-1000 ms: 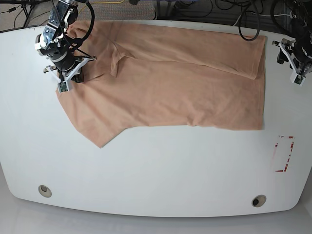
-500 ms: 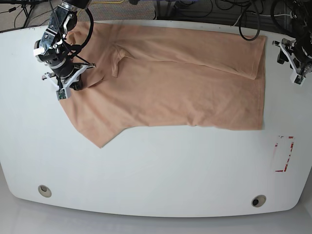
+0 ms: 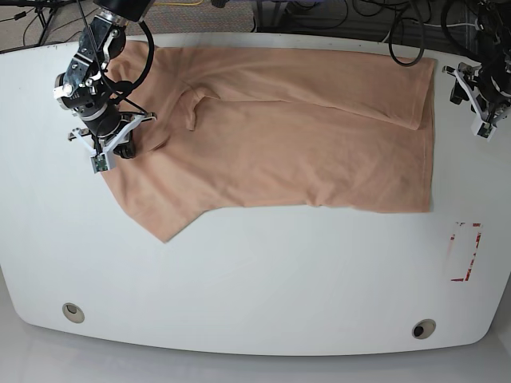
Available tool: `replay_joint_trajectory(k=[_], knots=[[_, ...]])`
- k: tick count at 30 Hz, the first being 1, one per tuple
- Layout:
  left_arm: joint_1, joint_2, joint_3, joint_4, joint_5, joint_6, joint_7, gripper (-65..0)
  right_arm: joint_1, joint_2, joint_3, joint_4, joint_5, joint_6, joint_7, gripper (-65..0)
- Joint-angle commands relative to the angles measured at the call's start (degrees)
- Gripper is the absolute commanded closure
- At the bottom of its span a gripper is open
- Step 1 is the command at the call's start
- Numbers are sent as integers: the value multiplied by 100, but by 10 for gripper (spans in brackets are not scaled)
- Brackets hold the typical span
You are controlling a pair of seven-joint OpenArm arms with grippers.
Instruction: Layout the t-shirt on the table in an organized manner, then fold the t-shirt properly
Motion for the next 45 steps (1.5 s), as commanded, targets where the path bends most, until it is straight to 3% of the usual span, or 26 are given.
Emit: replay_joint_trajectory(k=[1, 7, 9, 11, 16, 23, 30, 39, 45], knots=[[-17, -108, -49, 68, -34, -6, -58, -281, 47, 67, 19, 122, 65, -7, 126, -109], [-316, -108, -102, 68, -43, -6, -23, -283, 12, 67, 54, 281, 65, -7, 126, -415], [-430, -108, -111, 68, -43, -6, -23, -285, 38, 67, 54, 333, 65, -7, 126, -488], [-483, -108, -111, 68, -52, -6, -23, -285, 65, 76, 54, 342, 65, -7, 126, -514], [-984, -55, -260, 77, -61, -6, -14, -285, 460, 243, 28, 96, 65, -7, 126, -515], [-2030, 288, -471, -29, 63, -6, -14, -285, 1331, 550, 28, -985, 65, -7, 126, -515], [-3147, 296, -58, -820, 643, -6, -23, -286, 2254, 867, 19, -2304, 65, -7, 187, -515], [-4026, 296, 258, -1875, 1012, -6, -58, -286, 3115, 1315, -16, -4220, 65, -7, 935, -515], [-4307, 296, 302, -2341, 1258, -6, -67, -286, 3370, 1526, -526, -5240, 73, -7, 1506, -515]])
